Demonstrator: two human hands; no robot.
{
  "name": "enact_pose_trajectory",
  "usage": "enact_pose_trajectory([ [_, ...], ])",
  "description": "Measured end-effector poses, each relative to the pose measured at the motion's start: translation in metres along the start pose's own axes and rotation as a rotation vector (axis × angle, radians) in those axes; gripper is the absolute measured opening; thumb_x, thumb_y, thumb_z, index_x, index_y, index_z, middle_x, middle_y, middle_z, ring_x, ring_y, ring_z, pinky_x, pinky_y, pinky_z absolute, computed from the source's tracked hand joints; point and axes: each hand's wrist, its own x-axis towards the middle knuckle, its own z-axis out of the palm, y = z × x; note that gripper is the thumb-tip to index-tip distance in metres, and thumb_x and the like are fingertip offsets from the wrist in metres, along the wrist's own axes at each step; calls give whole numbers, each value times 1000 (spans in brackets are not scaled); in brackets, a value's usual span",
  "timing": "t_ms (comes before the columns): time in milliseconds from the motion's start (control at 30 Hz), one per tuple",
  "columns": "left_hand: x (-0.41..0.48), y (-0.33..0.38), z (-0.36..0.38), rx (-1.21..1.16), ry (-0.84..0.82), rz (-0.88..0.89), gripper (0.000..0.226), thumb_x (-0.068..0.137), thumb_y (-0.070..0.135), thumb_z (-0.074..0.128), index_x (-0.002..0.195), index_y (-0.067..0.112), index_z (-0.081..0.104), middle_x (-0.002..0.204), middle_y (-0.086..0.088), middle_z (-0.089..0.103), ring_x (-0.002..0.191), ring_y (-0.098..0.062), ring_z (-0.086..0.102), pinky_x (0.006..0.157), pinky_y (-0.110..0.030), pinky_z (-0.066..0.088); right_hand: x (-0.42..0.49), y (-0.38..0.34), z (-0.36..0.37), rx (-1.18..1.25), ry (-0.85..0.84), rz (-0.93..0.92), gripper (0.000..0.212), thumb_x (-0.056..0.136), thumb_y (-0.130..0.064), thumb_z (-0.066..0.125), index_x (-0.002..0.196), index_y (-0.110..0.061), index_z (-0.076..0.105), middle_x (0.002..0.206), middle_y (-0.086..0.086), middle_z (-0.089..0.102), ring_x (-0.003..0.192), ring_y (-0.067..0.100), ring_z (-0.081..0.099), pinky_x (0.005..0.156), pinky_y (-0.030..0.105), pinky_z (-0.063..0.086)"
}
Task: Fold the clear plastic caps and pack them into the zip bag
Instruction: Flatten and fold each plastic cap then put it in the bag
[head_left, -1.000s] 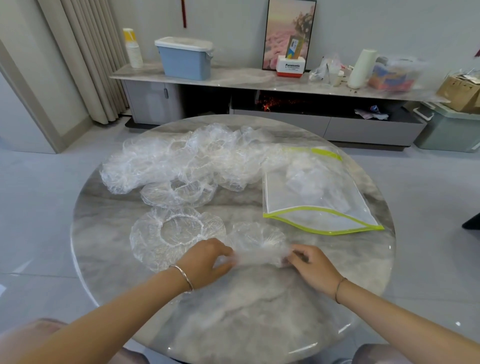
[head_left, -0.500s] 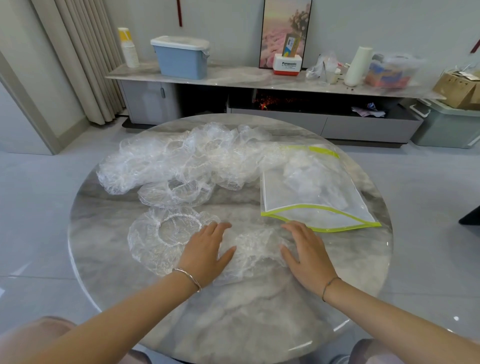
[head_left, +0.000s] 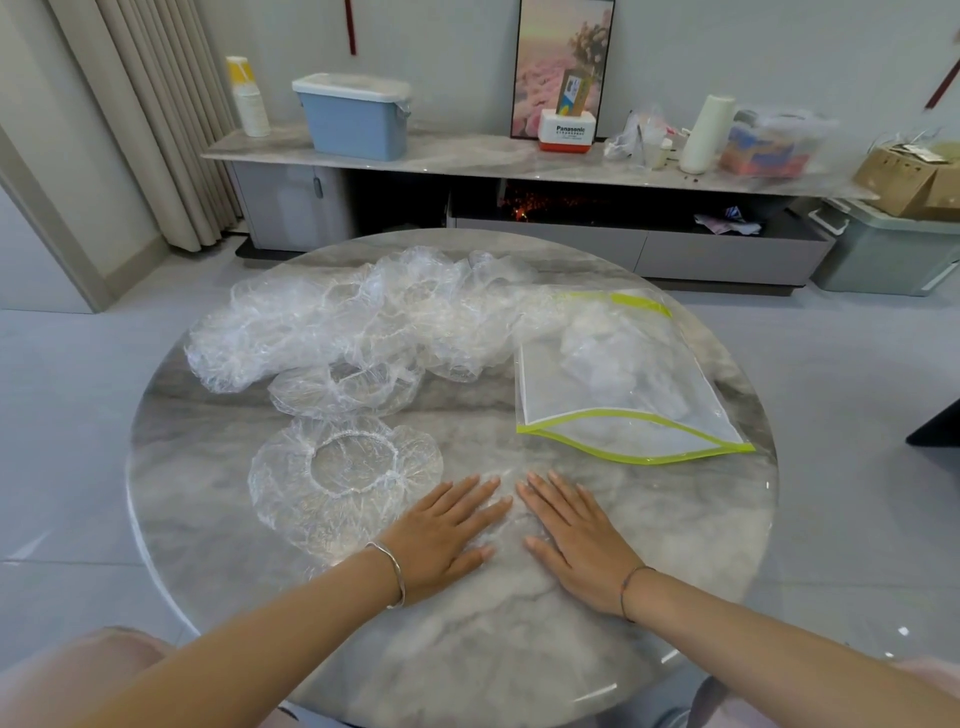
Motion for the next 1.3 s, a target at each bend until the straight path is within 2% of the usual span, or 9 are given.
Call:
enact_pose_trajectory([
  [167,-1,3,-2,-31,28,1,60,99,51,4,143,26,35,147,0,41,133,-17,41,104,-36,42,3,3,0,-15,-9,-23,94,64,-74,-24,147,-31,-13,155,-14,-16,135,2,-28,112,28,-20],
  [267,-1,1,-16,-143,24,33,68,92,59,1,146,30,30,152,1,31,139,-19,29,117,-34,16,0,1,-9,28,37,-29,89,74,-73,-9,150,-27,-4,158,-12,-6,137,-1,-21,113,28,-18],
  [367,-2,-5,-30,-183,93,13,50,92,40,23,128,28,55,119,2,58,109,-20,54,100,-27,27,-4,-1,-22,50,177,-169,69,91,-59,25,150,-24,15,157,-9,15,143,3,-1,116,29,-10],
  [467,-7,-11,-36,-185,98,-17,72,77,42,7,134,27,49,123,-1,50,115,-20,43,105,-28,23,-5,-1,-28,-11,251,-412,59,86,-37,48,142,-26,35,149,-7,35,141,10,21,117,33,4],
  [633,-17,-19,-30,-187,83,-24,73,71,28,18,139,25,43,134,-2,42,127,-23,32,112,-34,17,-3,-5,-21,-74,161,-539,63,75,-27,51,137,-26,44,137,-8,50,133,10,33,114,35,11],
  [733,-21,-17,-29,-197,-20,-43,76,69,28,24,145,28,29,146,6,30,139,-18,14,114,-28,-12,4,-5,-15,-160,188,-558,39,80,-32,49,117,-28,60,119,-13,61,117,8,49,108,29,21],
  [1067,-18,-20,-40,-405,84,-115,77,61,70,29,111,22,64,112,7,61,117,-10,46,97,-12,19,10,-27,-33,1170,162,157,18,92,-1,55,75,-7,56,70,3,69,61,9,65,64,20,49],
  [1200,-11,-16,-37,-552,155,-262,40,80,57,53,56,27,44,56,16,45,64,-9,49,63,-16,33,12,-21,-35,1168,217,358,4,93,-7,54,90,-10,56,77,5,66,49,10,60,52,18,45],
  [1300,-8,-14,-34,-547,135,-326,41,88,37,61,57,31,36,57,15,43,59,-3,44,60,-13,30,9,-16,-30,834,383,240,18,90,-22,59,107,-24,53,106,-7,59,81,7,59,79,23,48],
])
